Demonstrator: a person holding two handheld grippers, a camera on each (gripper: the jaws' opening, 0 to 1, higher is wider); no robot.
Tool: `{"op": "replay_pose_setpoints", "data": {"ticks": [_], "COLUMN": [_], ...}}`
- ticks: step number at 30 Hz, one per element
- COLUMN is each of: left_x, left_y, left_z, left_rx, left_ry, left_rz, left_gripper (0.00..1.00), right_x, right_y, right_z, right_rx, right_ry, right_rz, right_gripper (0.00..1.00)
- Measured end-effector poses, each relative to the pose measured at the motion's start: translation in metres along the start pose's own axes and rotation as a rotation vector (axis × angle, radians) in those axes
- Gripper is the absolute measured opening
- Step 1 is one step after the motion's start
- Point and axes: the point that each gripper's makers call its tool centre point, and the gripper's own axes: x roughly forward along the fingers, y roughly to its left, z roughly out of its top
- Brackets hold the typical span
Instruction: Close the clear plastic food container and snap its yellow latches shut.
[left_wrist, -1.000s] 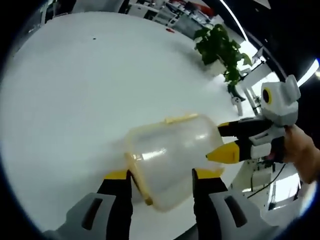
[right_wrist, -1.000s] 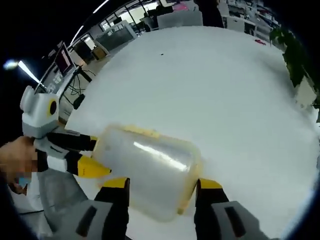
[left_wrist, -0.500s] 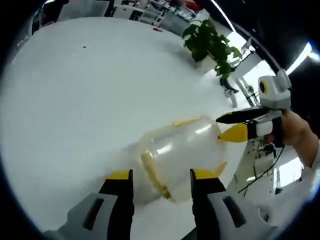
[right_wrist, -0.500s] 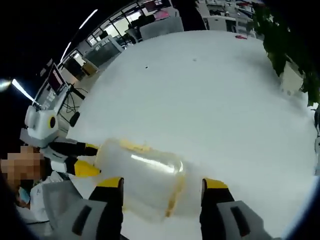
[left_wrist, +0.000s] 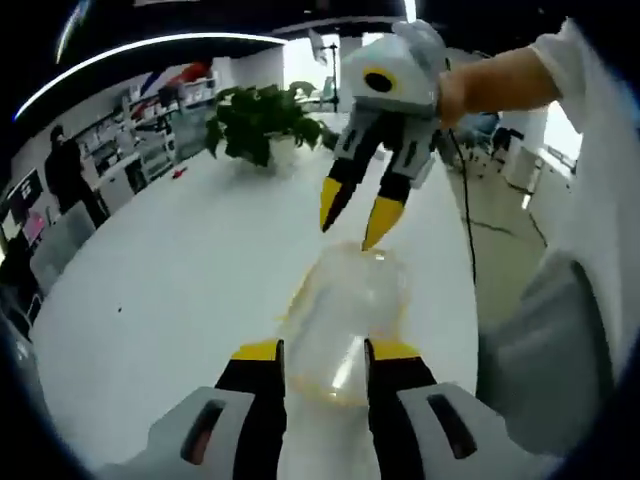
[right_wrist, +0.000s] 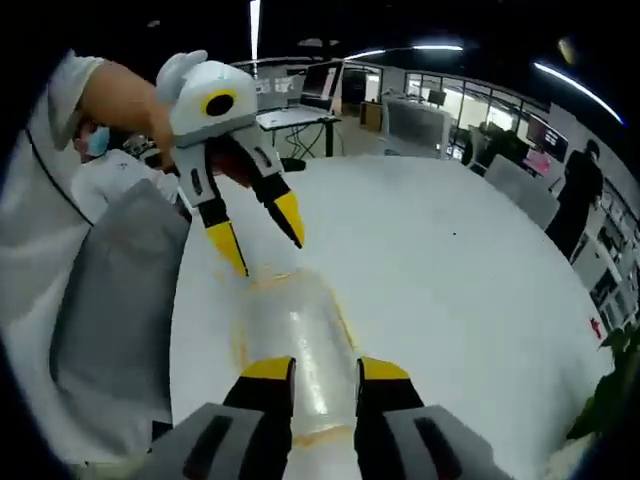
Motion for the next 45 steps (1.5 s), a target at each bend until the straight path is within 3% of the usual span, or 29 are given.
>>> {"op": "replay_pose_setpoints", "data": {"ticks": [5,7,11,14,19,22,24,27,30,38,40,42,45], "left_x": [0.019,0.025,0.036,0.042,0.045,0.046,0.049,0.052,0.056,0.063,0.066,0.068,0.071], "left_y": [-0.007,-0.009,-0.02,-0.025,-0.029,-0.037,-0.038,-0.037,-0.04,-0.036,-0.037,-0.038,-0.037], "left_z": [0.001,-0.001,-0.003,-0.009,-0.015,-0.017,-0.019,-0.021,-0.021,-0.031,-0.036,-0.035,-0.032], "left_rx": [0.081,0.129,0.128,0.152,0.164,0.17,0.18,0.189,0.195,0.244,0.268,0.295,0.29], "left_ry": [0.019,0.033,0.038,0.059,0.08,0.08,0.09,0.096,0.099,0.15,0.179,0.172,0.167], "left_rz": [-0.052,-0.071,-0.126,-0.147,-0.145,-0.166,-0.161,-0.141,-0.126,-0.093,-0.092,-0.08,-0.074], "left_gripper": [0.07,0.07,0.0,0.01,0.14,0.15,0.22,0.32,0.44,0.49,0.51,0.53,0.54], "right_x": [0.016,0.021,0.029,0.032,0.037,0.04,0.042,0.045,0.045,0.052,0.054,0.055,0.057], "right_y": [0.0,-0.002,-0.003,-0.005,-0.011,-0.014,-0.015,-0.017,-0.017,-0.014,-0.005,-0.002,-0.003], "right_z": [0.002,-0.001,-0.006,-0.007,-0.01,-0.011,-0.014,-0.017,-0.018,-0.018,-0.02,-0.026,-0.024], "right_rx": [-0.04,-0.047,-0.072,-0.08,-0.086,-0.089,-0.104,-0.131,-0.099,-0.123,-0.102,-0.126,-0.091], "right_ry": [0.023,0.041,0.073,0.081,0.104,0.115,0.146,0.181,0.203,0.237,0.24,0.266,0.257], "right_rz": [0.013,0.018,0.033,0.04,0.039,0.04,0.056,0.078,0.106,0.141,0.185,0.216,0.239], "right_gripper": [0.18,0.17,0.18,0.19,0.2,0.3,0.36,0.38,0.48,0.59,0.63,0.62,0.63]}}
